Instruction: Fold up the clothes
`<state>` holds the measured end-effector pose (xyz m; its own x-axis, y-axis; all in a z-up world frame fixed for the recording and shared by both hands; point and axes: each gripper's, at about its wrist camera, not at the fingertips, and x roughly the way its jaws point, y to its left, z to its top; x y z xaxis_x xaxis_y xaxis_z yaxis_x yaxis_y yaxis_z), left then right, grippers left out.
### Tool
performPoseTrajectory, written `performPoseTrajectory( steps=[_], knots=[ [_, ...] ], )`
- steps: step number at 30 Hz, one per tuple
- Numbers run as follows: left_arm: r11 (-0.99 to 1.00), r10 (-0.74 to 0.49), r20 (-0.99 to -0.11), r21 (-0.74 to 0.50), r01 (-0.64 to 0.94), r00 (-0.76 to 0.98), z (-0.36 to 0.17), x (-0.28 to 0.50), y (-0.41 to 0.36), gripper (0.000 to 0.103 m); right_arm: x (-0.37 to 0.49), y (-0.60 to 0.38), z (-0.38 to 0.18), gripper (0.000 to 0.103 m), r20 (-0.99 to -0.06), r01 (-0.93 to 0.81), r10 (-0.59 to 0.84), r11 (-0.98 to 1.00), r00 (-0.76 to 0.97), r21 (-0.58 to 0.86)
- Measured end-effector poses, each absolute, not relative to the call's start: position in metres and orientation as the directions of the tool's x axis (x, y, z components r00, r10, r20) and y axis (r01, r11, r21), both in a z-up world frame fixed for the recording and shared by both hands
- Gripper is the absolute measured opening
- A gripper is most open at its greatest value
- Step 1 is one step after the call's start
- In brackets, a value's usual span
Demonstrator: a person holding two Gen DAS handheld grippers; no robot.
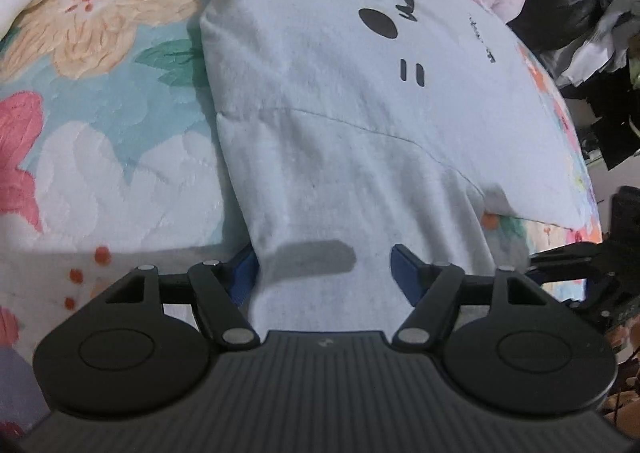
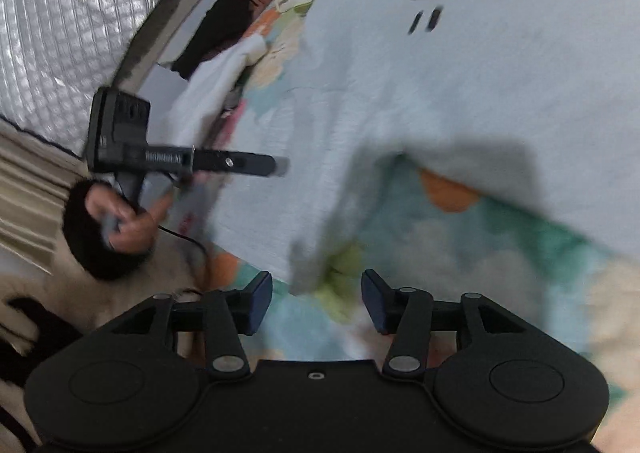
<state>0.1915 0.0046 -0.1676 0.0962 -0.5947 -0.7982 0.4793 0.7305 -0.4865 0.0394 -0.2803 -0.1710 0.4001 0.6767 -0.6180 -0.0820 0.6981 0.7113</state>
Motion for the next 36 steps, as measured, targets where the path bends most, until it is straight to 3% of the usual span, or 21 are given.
performPoseTrajectory(
  steps=[2, 4, 5, 6, 7, 8, 17, 20, 23, 24, 25, 26, 27, 29, 31, 32, 35, 36],
  knots=[
    [0.738, -0.595, -0.798, -0.493, 0.462, 0.099, -0.17, 0.19, 0.011, 0.003, 0.044, -0.271, -0.177, 0.062, -0.61, -0.078, 0.68, 0.691, 0.406, 0.719],
    [0.744, -0.609, -0.785, -0.515, 0.426, 0.113, -0.17, 0.193, 0.02, 0.001, 0.05, -0.263, -0.182, 0.061, -0.6, -0.078, 0.671, 0.692, 0.435, 0.718],
    [0.745, -0.618, -0.777, -0.529, 0.406, 0.121, -0.17, 0.195, 0.025, 0.001, 0.051, -0.259, -0.182, 0.053, -0.596, -0.086, 0.668, 0.695, 0.445, 0.714],
    [0.739, -0.633, -0.763, -0.545, 0.396, 0.132, -0.167, 0.194, 0.029, 0.001, 0.052, -0.255, -0.183, 0.023, -0.592, -0.095, 0.665, 0.697, 0.455, 0.71],
    [0.73, -0.65, -0.746, -0.561, 0.39, 0.145, -0.162, 0.193, 0.034, 0.001, 0.053, -0.251, -0.183, 0.008, -0.589, -0.103, 0.662, 0.7, 0.463, 0.706],
    [0.723, -0.663, -0.731, -0.57, 0.389, 0.16, -0.157, 0.191, 0.038, 0.001, 0.052, -0.249, -0.18, 0.007, -0.59, -0.108, 0.659, 0.704, 0.466, 0.702],
    [0.687, -0.72, -0.664, -0.644, 0.335, 0.201, -0.144, 0.188, 0.056, 0.001, 0.039, -0.246, -0.162, 0.007, -0.574, -0.137, 0.644, 0.717, 0.506, 0.684],
    [0.707, -0.696, -0.702, -0.63, 0.322, 0.155, -0.155, 0.191, 0.044, 0.004, 0.034, -0.242, -0.168, 0.008, -0.645, -0.123, 0.576, 0.786, 0.502, 0.606],
    [0.767, -0.61, -0.781, -0.538, 0.35, 0.135, -0.163, 0.187, 0.031, 0.004, 0.025, -0.245, -0.174, 0.015, -0.693, -0.083, 0.505, 0.833, 0.514, 0.546],
    [0.78, -0.584, -0.8, -0.507, 0.367, 0.137, -0.162, 0.184, 0.027, 0.006, 0.017, -0.255, -0.172, 0.025, -0.689, -0.054, 0.488, 0.834, 0.536, 0.549],
    [0.778, -0.58, -0.804, -0.499, 0.382, 0.132, -0.162, 0.182, 0.025, 0.012, 0.009, -0.265, -0.17, 0.034, -0.685, -0.025, 0.47, 0.833, 0.557, 0.552],
    [0.769, -0.586, -0.8, -0.502, 0.396, 0.125, -0.161, 0.18, 0.023, 0.026, 0.002, -0.275, -0.167, 0.048, -0.68, 0.004, 0.451, 0.832, 0.578, 0.555],
    [0.76, -0.592, -0.797, -0.504, 0.41, 0.118, -0.161, 0.178, 0.022, 0.041, -0.007, -0.286, -0.165, 0.049, -0.677, 0.035, 0.424, 0.833, 0.602, 0.553],
    [0.741, -0.614, -0.784, -0.532, 0.409, 0.093, -0.161, 0.178, 0.019, 0.053, -0.031, -0.319, -0.16, 0.049, -0.682, 0.125, 0.333, 0.84, 0.651, 0.529],
    [0.742, -0.623, -0.777, -0.551, 0.382, 0.09, -0.164, 0.18, 0.018, 0.055, -0.058, -0.354, -0.156, 0.05, -0.698, 0.24, 0.235, 0.826, 0.676, 0.511],
    [0.743, -0.631, -0.77, -0.562, 0.363, 0.098, -0.165, 0.181, 0.019, 0.054, -0.075, -0.374, -0.154, 0.05, -0.704, 0.306, 0.172, 0.812, 0.688, 0.498],
    [0.719, -0.673, -0.725, -0.593, 0.363, 0.148, -0.159, 0.182, 0.02, 0.001, -0.124, -0.426, -0.146, 0.054, -0.703, 0.476, 0.002, 0.735, 0.711, 0.483],
    [0.704, -0.692, -0.702, -0.601, 0.379, 0.171, -0.154, 0.181, 0.02, 0.001, -0.14, -0.441, -0.146, 0.055, -0.697, 0.519, -0.046, 0.703, 0.716, 0.487]
  ],
)
